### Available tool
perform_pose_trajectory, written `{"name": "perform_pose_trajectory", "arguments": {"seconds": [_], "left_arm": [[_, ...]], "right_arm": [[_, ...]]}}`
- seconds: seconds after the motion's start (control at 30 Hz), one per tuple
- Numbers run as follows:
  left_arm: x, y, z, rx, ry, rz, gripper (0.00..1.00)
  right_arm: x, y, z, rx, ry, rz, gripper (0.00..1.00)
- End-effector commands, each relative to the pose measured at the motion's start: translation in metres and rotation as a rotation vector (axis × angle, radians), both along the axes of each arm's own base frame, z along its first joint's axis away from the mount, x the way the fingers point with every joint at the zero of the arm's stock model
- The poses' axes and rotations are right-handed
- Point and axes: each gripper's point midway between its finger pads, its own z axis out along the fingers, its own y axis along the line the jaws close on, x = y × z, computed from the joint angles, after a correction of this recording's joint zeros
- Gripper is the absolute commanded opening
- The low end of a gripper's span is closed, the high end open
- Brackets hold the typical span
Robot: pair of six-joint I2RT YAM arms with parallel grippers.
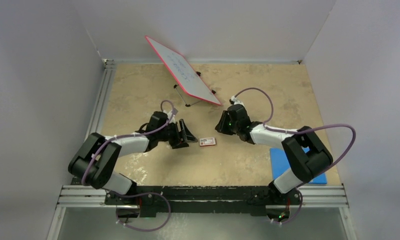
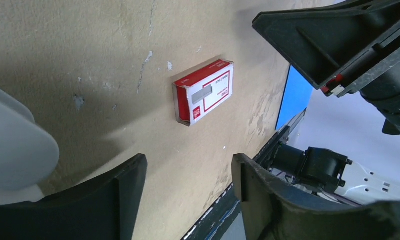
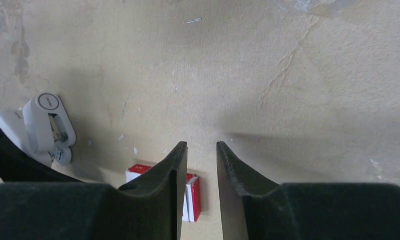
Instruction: Load the staples into the stapler
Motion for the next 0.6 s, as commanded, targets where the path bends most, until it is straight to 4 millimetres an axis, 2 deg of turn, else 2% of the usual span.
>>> {"name": "perform_pose_trajectory", "arguments": {"seconds": [0.0,0.27,0.57], "left_arm": [[0.009,-0.019,0.013,-0.095,-0.027,-0.041,0.59],[0.019,-0.033,0.008,-0.130,-0.039,-0.061,0.48],[0.020,-0.043,-0.004,-0.162,-0.012,-0.083,0.36]], "right_arm": [[0.013,0.018,0.015,0.089,-0.047,0.001,0.30],[-0.006,0.024,-0.012,0.105,0.035,0.065,0.29],[-0.033,0.022,-0.022,0.129,0.112,0.101,0.24]]}}
